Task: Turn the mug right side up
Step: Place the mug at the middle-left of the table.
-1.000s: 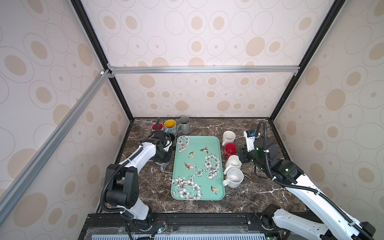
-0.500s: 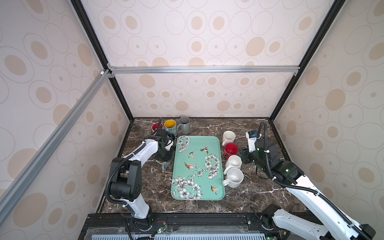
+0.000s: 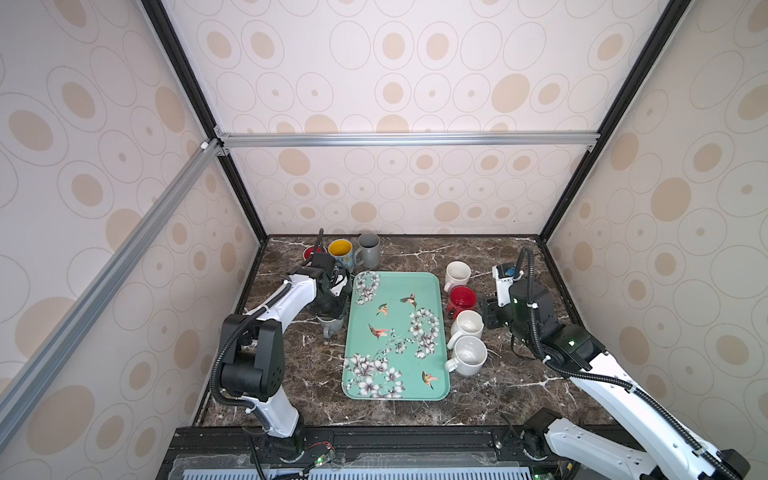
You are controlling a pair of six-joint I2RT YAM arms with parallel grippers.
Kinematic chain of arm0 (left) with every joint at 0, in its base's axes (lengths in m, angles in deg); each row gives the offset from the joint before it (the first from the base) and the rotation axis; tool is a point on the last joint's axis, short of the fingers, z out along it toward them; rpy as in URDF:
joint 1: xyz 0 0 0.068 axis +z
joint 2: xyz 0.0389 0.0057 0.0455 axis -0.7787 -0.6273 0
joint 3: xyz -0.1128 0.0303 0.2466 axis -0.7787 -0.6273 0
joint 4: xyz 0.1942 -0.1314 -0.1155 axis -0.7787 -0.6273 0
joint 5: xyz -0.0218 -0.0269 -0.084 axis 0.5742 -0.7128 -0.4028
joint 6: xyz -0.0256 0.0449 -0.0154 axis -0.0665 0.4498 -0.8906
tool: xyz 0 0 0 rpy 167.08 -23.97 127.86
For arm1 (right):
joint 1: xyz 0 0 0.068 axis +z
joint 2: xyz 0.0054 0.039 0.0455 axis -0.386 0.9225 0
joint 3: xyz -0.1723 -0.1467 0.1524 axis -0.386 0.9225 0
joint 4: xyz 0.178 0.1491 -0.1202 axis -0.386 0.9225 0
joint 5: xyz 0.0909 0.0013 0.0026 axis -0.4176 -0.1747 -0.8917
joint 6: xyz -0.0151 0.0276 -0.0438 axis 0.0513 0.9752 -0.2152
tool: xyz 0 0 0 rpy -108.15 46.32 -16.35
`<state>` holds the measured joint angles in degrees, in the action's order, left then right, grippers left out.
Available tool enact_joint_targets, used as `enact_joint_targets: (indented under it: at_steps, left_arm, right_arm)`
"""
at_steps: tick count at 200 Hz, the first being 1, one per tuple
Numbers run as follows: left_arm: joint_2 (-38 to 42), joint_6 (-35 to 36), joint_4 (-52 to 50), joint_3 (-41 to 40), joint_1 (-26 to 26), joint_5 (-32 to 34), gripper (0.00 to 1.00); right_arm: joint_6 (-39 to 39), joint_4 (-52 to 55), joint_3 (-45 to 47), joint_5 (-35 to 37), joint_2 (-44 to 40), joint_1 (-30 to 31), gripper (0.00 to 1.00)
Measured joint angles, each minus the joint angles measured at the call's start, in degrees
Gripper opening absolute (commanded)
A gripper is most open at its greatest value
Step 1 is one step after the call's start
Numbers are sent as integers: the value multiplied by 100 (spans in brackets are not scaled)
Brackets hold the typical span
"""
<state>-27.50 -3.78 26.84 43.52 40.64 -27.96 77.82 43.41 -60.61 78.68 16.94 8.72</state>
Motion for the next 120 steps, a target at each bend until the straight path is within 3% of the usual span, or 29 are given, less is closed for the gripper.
enact_joint_targets:
  at_steps: [76, 120]
  left_arm:
    - [52, 111, -376, 798, -11, 284, 50]
    - [415, 210, -649, 1320, -11, 645, 63]
  right_arm:
    - [31, -74, 208, 186, -42, -79, 53]
    - [103, -195, 404, 393, -179, -254, 65]
